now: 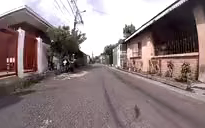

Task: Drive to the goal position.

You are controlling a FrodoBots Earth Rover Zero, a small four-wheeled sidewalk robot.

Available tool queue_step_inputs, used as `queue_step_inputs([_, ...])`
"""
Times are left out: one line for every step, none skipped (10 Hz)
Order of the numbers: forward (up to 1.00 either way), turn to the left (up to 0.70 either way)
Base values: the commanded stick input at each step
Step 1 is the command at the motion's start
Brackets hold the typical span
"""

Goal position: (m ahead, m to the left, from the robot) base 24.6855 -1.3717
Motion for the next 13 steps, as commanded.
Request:
queue_step_inputs([0.81, 0.0])
queue_step_inputs([0.81, 0.0])
queue_step_inputs([0.82, 0.0])
queue_step_inputs([0.82, 0.0])
queue_step_inputs([0.81, 0.0])
queue_step_inputs([0.82, 0.0])
queue_step_inputs([0.81, 0.0])
queue_step_inputs([0.81, 0.0])
queue_step_inputs([0.81, 0.0])
queue_step_inputs([0.81, 0.0])
queue_step_inputs([0.81, 0.03])
queue_step_inputs([0.81, 0.28])
queue_step_inputs([0.81, 0.24])
